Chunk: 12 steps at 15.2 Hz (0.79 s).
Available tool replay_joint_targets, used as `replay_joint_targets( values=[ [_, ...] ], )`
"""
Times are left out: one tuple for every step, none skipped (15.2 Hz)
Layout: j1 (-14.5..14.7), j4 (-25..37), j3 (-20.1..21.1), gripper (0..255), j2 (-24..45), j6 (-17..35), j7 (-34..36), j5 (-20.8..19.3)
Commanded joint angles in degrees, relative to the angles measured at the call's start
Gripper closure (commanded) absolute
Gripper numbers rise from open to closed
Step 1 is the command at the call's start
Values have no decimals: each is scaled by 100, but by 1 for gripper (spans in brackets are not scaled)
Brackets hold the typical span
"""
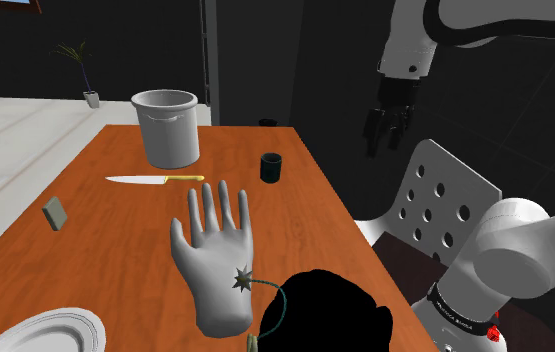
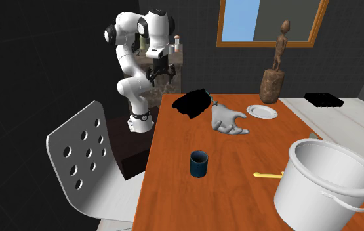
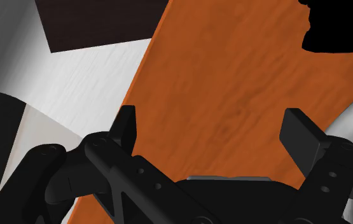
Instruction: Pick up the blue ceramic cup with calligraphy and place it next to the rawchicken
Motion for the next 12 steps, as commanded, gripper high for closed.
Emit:
replay_joint_targets(
  values=[
    [0, 0, 0, 0, 0, 0, 0, 0],
    [-17, 4, -9, 0, 172, 183, -20, -17],
    [-33, 17, -18, 0, 348, 363, -38, -33],
    [-49, 37, -27, 0, 529, 539, -56, -49],
    [-65, 66, -36, 0, 715, 711, -72, -64],
    [-80, 103, -45, 0, 903, 879, -88, -78],
    [-94, 147, -55, 0, 1096, 1043, -102, -93],
    [-109, 199, -64, 0, 1291, 1201, -117, -106],
    [-123, 260, -74, 0, 1488, 1355, -130, -119],
    [-136, 327, -84, 0, 1689, 1503, -142, -132],
    [-150, 403, -93, 0, 1891, 1646, -154, -144],
    [-163, 486, -103, 0, 2095, 1782, -166, -156]
  ],
)
